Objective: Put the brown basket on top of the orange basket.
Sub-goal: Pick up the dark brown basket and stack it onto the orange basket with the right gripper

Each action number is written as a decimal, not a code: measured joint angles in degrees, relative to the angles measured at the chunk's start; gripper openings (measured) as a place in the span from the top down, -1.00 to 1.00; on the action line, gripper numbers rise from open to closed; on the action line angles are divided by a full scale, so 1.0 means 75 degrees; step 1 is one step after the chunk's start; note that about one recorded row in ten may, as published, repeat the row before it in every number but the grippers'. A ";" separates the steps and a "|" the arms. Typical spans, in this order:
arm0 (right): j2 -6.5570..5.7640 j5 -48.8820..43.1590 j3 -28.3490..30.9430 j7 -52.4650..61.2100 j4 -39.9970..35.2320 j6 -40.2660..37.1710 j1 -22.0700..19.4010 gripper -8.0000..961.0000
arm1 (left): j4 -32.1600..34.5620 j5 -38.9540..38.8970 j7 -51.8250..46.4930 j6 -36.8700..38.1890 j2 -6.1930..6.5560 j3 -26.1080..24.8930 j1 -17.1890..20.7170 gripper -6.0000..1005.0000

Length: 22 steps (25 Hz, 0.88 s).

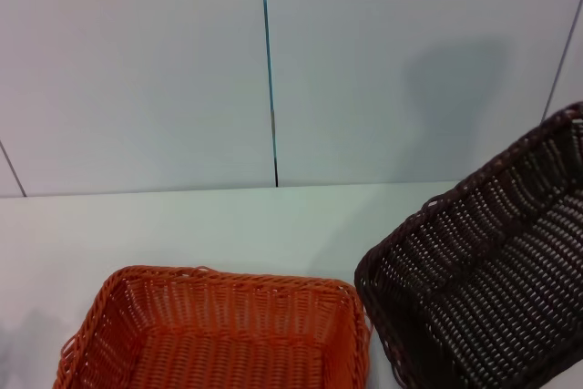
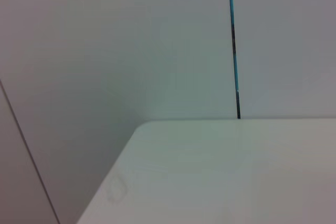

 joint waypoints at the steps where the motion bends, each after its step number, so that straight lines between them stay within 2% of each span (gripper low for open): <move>1: -0.0026 -0.0001 0.0004 -0.0001 -0.0017 -0.0002 0.0124 0.71 | 0.0011 0.0000 0.0000 -0.0007 -0.0001 0.0001 -0.0002 -0.35; 3: -0.0019 -0.0001 0.0031 0.0038 -0.0004 -0.0001 0.0399 0.71 | 0.0037 0.0001 0.0000 -0.0010 -0.0003 0.0002 -0.0005 -0.35; 8: 0.0178 -0.0016 -0.0413 0.0173 -0.0076 0.0084 0.1082 0.71 | 0.0024 0.0001 0.0001 -0.0010 -0.0001 0.0067 -0.0015 -0.35; 11: 0.0154 -0.0041 -0.0470 0.0250 -0.0247 0.0172 0.1335 0.71 | 0.0024 0.0002 0.0009 -0.0011 0.0015 0.0110 -0.0048 -0.35; 14: 0.0135 -0.0036 -0.0039 0.0341 -0.0268 0.0232 0.1342 0.71 | 0.0039 0.0004 0.0052 -0.0011 0.0025 0.0170 -0.0080 -0.35; 18: 0.0375 -0.0006 0.1005 0.0354 -0.0272 -0.0365 0.1186 0.71 | 0.0130 0.0008 0.0170 -0.0011 0.0038 0.0186 -0.0180 -0.35; 22: 0.0392 0.0073 0.1179 0.0352 -0.0250 -0.0367 0.1181 0.71 | 0.0173 0.0009 0.0186 -0.0011 0.0051 0.0155 -0.0247 -0.35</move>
